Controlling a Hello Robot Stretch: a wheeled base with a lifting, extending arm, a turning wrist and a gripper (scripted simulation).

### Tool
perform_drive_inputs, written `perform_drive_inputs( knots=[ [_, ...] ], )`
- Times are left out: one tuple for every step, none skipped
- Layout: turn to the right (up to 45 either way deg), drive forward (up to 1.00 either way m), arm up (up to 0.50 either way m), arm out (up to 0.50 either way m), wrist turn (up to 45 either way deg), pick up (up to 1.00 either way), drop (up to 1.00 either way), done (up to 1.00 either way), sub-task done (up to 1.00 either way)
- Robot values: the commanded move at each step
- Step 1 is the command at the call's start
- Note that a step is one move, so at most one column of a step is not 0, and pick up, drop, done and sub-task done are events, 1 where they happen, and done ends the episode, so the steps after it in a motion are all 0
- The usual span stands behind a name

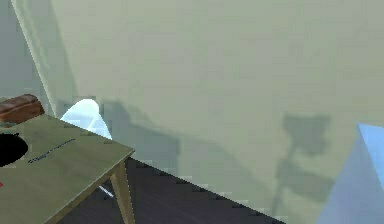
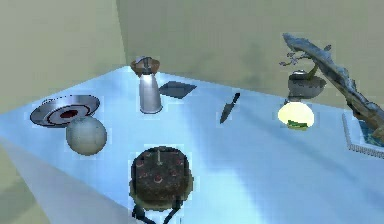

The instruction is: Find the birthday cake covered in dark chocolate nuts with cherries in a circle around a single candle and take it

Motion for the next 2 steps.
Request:
perform_drive_inputs(
  knots=[
    [0.0,0.0,0.1,0.0,0.0,0.0,0.0,0.0,0.0],
    [0.0,0.0,0.0,0.0,0.0,0.0,0.0,1.0,0.0]
  ],
)
